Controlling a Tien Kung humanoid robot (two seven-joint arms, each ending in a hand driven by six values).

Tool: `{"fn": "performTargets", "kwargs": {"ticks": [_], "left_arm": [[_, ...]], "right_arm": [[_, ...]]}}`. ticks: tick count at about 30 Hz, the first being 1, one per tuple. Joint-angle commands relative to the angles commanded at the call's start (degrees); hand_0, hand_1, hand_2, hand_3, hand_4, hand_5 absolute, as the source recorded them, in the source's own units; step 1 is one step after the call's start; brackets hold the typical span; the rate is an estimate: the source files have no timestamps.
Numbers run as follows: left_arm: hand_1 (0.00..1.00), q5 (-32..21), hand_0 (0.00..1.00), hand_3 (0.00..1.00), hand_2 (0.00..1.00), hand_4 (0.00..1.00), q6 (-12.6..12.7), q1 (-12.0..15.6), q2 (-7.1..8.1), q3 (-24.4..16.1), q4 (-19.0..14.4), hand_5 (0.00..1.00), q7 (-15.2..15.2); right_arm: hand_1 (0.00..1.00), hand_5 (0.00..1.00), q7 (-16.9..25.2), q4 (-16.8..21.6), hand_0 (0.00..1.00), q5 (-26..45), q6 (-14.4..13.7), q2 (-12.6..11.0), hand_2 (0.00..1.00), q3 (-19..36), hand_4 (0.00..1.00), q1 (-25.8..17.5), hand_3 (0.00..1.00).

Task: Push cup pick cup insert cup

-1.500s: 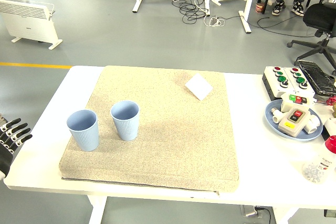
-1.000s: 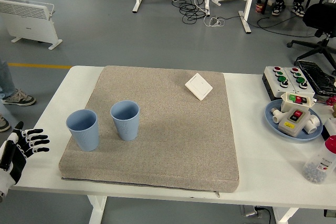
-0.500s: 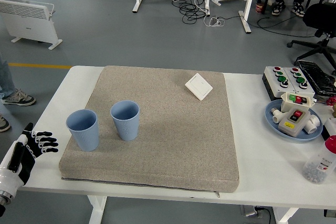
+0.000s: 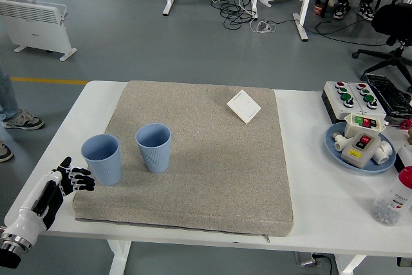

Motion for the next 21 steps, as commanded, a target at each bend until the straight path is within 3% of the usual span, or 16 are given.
{"fn": "performTargets", "kwargs": {"ticks": [8, 10, 21], "left_arm": [[0.546, 6.4, 0.535, 0.453, 0.481, 0.632, 0.3, -1.7, 0.32, 2.8, 1.5, 0.998, -1.3], [0.589, 6.6, 0.566, 0.458, 0.513, 0.635, 0.5, -2.2, 0.27, 3.3, 2.0, 0.998, -1.5], [0.593, 5.9, 0.57, 0.46, 0.516, 0.631, 0.9, -4.6, -0.18, 4.2, 4.9, 0.998, -2.2]], "right_arm": [[0.705, 0.505, -0.1, 0.0, 0.785, 0.1, 0.0, 0.0, 0.723, 0.1, 0.164, 0.1, 0.587], [0.705, 0.502, -0.1, 0.0, 0.786, 0.1, 0.0, 0.0, 0.723, 0.1, 0.162, 0.1, 0.587], [0.705, 0.501, -0.2, 0.0, 0.785, 0.2, 0.0, 0.0, 0.722, -0.1, 0.161, 0.0, 0.587]]}}
